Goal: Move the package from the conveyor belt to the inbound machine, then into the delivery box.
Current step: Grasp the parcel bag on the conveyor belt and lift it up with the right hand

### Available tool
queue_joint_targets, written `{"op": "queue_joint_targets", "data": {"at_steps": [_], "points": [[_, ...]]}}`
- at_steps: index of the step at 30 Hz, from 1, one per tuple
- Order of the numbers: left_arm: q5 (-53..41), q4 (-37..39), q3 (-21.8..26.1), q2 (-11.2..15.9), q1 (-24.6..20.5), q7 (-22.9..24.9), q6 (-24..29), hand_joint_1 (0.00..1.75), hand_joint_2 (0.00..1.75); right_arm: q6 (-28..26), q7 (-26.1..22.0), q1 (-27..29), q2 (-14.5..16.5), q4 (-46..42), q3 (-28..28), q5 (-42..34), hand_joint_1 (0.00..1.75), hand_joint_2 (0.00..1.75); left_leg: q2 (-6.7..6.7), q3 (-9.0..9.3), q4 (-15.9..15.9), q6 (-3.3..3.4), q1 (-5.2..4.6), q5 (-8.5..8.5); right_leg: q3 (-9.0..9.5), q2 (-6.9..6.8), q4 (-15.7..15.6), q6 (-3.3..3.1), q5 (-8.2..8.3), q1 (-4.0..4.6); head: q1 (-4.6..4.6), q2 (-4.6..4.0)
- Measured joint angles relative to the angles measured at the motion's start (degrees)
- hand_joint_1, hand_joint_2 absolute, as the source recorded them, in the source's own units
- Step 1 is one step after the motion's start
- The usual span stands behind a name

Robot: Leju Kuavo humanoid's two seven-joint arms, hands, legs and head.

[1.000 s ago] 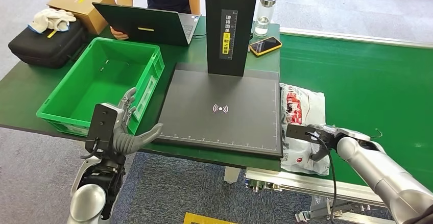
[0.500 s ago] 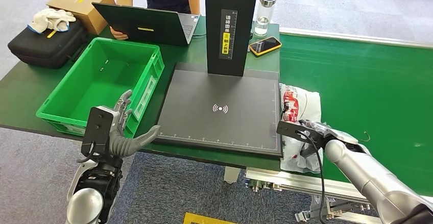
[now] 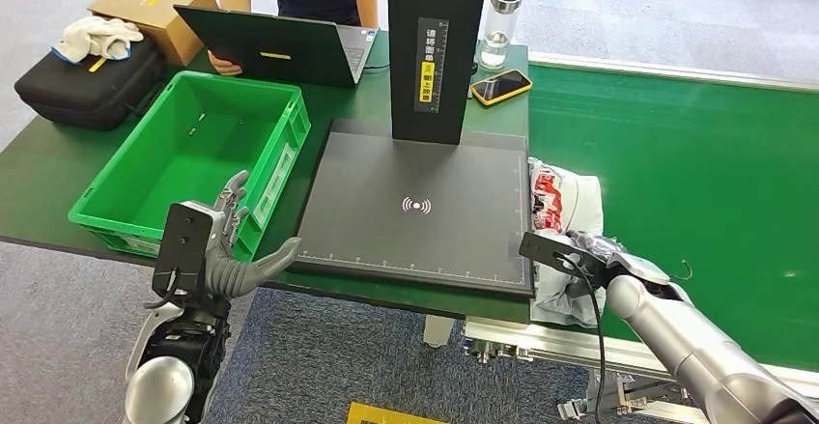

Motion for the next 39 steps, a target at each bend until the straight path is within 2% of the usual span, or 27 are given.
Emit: {"op": "queue_joint_targets", "data": {"at_steps": [13, 21, 25, 30, 35, 39], "points": [[0.0, -0.3, 0.0, 0.0, 0.5, 0.0, 0.5, 0.00, 1.75, 2.0, 1.0, -0.6, 0.1, -1.7, -2.4, 0.4, 1.75, 1.75, 0.00, 0.04, 0.0, -0.01, 0.00, 0.00, 0.04, -0.01, 0.0, 0.00, 0.00, 0.00, 0.00, 0.01], [0.1, -0.6, 0.0, 0.0, 0.9, 0.0, 0.9, 0.00, 1.75, 0.2, 0.9, 0.7, 0.1, -3.0, -3.8, 0.5, 1.75, 1.75, -0.01, 0.01, 0.0, 0.00, 0.00, 0.00, 0.02, -0.02, 0.0, 0.00, 0.00, 0.00, 0.00, 0.01], [0.3, -1.5, 0.0, 0.0, 1.8, 0.1, 1.4, 0.00, 1.75, -4.6, 0.9, 2.4, 0.5, -4.9, -6.0, 1.5, 1.75, 1.75, -0.01, -0.05, 0.0, 0.00, 0.00, 0.00, -0.02, -0.02, 0.0, 0.00, 0.00, 0.00, -0.01, 0.00], [0.3, -2.4, 0.1, 0.0, 2.5, 0.0, 1.9, 0.00, 1.75, -14.1, 0.2, 4.2, 1.7, -8.0, -12.0, 1.1, 1.75, 1.75, -0.09, -0.13, 0.0, -0.03, 0.00, 0.02, -0.07, -0.10, 0.0, 0.00, 0.00, 0.00, 0.00, 0.01], [0.5, -2.4, 0.2, 0.0, 2.3, -1.0, 2.6, 0.00, 1.75, -22.7, -3.6, 4.6, 2.7, -11.7, -20.5, -1.5, 1.75, 1.75, -0.12, -0.16, 0.0, -0.04, -0.01, 0.03, -0.10, -0.12, 0.0, 0.00, 0.00, -0.01, 0.00, 0.01], [0.7, -2.1, 0.2, 0.0, 1.8, -1.9, 2.9, 0.00, 1.75, -27.5, -7.4, 4.9, 3.0, -15.6, -27.1, -4.8, 1.75, 1.75, -0.12, -0.17, 0.0, -0.04, -0.01, 0.03, -0.12, -0.12, 0.0, 0.00, 0.00, -0.02, 0.00, 0.01]]}}
